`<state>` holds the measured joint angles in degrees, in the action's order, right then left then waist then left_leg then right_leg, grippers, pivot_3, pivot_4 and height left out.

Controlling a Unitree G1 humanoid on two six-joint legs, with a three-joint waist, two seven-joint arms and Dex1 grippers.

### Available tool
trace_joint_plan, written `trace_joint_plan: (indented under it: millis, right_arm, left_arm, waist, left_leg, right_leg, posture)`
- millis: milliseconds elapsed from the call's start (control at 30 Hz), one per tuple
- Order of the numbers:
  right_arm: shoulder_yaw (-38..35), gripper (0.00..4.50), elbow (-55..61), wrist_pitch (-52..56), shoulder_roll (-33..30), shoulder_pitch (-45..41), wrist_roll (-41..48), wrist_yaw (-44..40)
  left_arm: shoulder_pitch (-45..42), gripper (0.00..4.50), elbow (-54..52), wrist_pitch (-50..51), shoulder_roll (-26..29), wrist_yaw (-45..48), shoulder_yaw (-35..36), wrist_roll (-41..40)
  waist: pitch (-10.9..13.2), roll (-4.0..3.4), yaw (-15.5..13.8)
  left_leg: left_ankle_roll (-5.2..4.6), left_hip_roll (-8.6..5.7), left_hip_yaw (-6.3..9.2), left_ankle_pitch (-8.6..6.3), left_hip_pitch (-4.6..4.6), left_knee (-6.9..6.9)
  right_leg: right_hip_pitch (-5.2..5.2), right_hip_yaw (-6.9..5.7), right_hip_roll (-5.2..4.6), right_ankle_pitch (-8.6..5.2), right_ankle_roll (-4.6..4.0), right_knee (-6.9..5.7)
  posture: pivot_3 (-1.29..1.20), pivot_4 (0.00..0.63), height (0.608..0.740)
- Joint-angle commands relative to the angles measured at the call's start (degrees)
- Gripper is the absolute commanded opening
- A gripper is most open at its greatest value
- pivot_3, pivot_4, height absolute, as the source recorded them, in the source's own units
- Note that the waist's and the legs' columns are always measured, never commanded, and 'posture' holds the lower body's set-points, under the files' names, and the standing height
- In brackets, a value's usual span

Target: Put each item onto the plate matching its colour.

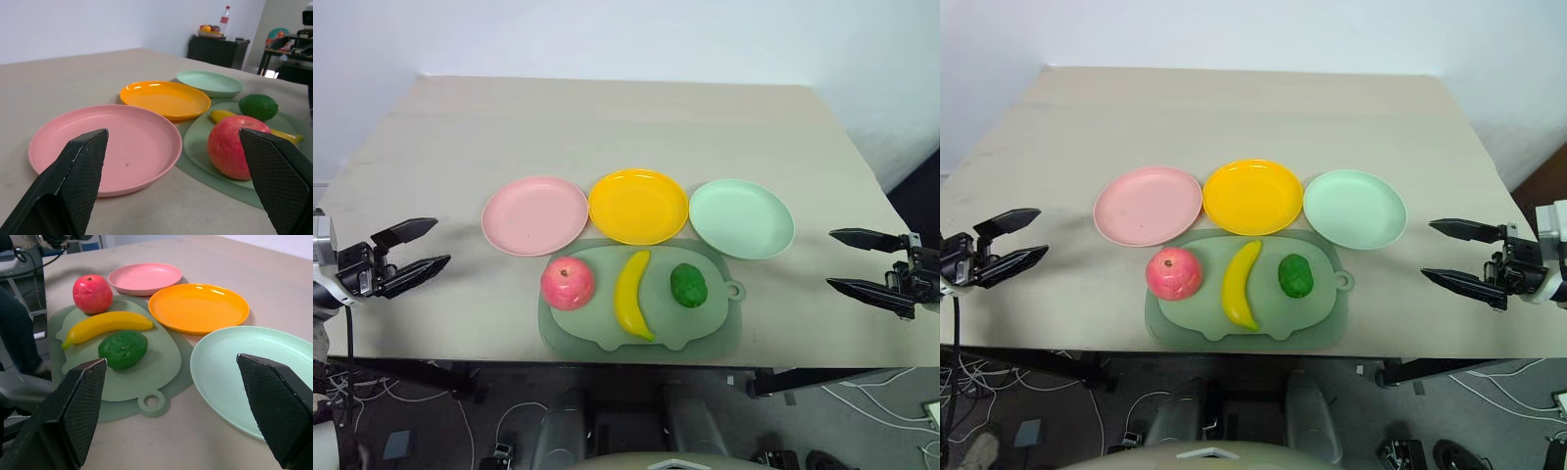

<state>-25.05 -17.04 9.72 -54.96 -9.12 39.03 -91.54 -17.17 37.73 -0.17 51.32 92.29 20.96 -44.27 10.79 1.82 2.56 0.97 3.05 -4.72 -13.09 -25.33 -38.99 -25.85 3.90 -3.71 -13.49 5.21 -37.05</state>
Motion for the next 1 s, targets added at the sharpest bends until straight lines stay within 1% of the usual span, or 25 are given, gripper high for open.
trace_joint_plan:
  millis: [33,167,400,567,667,733,833,933,1000]
  right_arm:
    - [-2.1,4.5,2.4,0.4,0.2,1.1,1.1,0.2]
    - [-2.3,4.5,2.8,-0.2,0.9,2.1,0.6,1.0]
    - [-5.3,4.5,9.2,1.9,1.5,6.8,2.3,3.5]
    - [-6.8,4.5,10.7,2.9,1.3,9.2,2.6,3.4]
    - [-6.3,4.5,11.0,3.0,1.5,9.5,2.4,3.6]
    - [-5.7,4.5,12.4,4.8,1.0,9.7,3.2,3.4]
    - [-3.5,4.5,13.4,5.0,0.9,9.5,2.1,2.2]
    - [-2.5,4.5,13.9,5.7,0.6,8.9,2.2,1.8]
    - [-2.0,4.5,13.2,5.0,0.5,8.4,1.7,1.1]
  left_arm:
    - [-0.2,4.48,-2.0,0.6,-0.1,0.2,0.2,-0.4]
    - [-0.8,4.48,-2.4,0.8,-1.1,0.2,0.4,0.1]
    - [-3.0,4.48,-1.1,1.2,-0.3,0.2,-1.3,0.6]
    - [-1.2,4.48,-3.7,0.6,-0.5,0.2,-3.4,0.2]
    - [0.9,4.48,-4.8,-0.3,0.4,0.2,-4.4,0.0]
    - [3.8,4.48,-7.0,0.1,2.3,0.2,-4.9,-1.2]
    - [9.1,4.48,-9.5,-0.6,4.9,0.2,-5.1,-3.3]
    - [12.6,4.48,-10.1,-1.8,6.6,0.2,-5.5,-4.0]
    - [14.2,4.48,-11.4,-2.5,6.7,0.2,-5.6,-4.1]
  waist:
    - [0.0,0.01,0.0]
    - [0.0,0.0,-0.1]
    - [0.0,0.0,-0.2]
    - [0.0,0.0,0.0]
    - [0.0,0.0,0.0]
    - [0.0,0.0,0.1]
    - [0.0,0.0,0.1]
    - [0.0,-0.09,0.0]
    - [0.0,-0.19,-0.1]
  left_leg:
    - [0.0,0.01,0.0,0.0,0.0,-0.02]
    - [0.01,0.09,0.0,-0.01,0.0,-0.03]
    - [0.01,0.13,0.0,-0.01,-0.04,-0.02]
    - [0.01,0.14,-0.01,-0.01,-0.04,-0.02]
    - [0.02,0.36,-0.08,-0.01,-0.03,-0.02]
    - [0.02,0.47,-0.19,-0.01,-0.03,-0.02]
    - [0.04,0.65,-0.26,-0.02,-0.05,-0.01]
    - [0.06,0.77,-0.32,-0.03,-0.03,0.06]
    - [0.06,0.77,-0.37,-0.04,-0.04,0.06]
  right_leg:
    - [0.0,-0.03,-0.01,0.01,-0.02,0.01]
    - [-0.01,-0.16,-0.03,0.02,-0.03,0.01]
    - [-0.04,-0.22,-0.01,0.02,-0.03,0.01]
    - [-0.03,-0.22,-0.02,0.02,-0.03,0.05]
    - [-0.07,-0.27,-0.02,0.04,-0.07,0.06]
    - [-0.18,-0.35,-0.02,0.07,-0.12,0.06]
    - [-0.33,-0.84,-0.17,0.16,-0.26,0.09]
    - [-0.52,-1.53,-0.72,0.23,-0.37,0.08]
    - [-0.57,-2.0,-1.13,0.25,-0.41,0.13]
  posture:
    - [0.0,0.15,0.684]
    - [0.0,0.15,0.684]
    - [0.0,0.15,0.684]
    - [0.0,0.15,0.684]
    - [0.0,0.15,0.684]
    - [0.0,0.15,0.684]
    - [0.0,0.15,0.684]
    - [0.0,0.15,0.684]
    - [0.0,0.15,0.684]
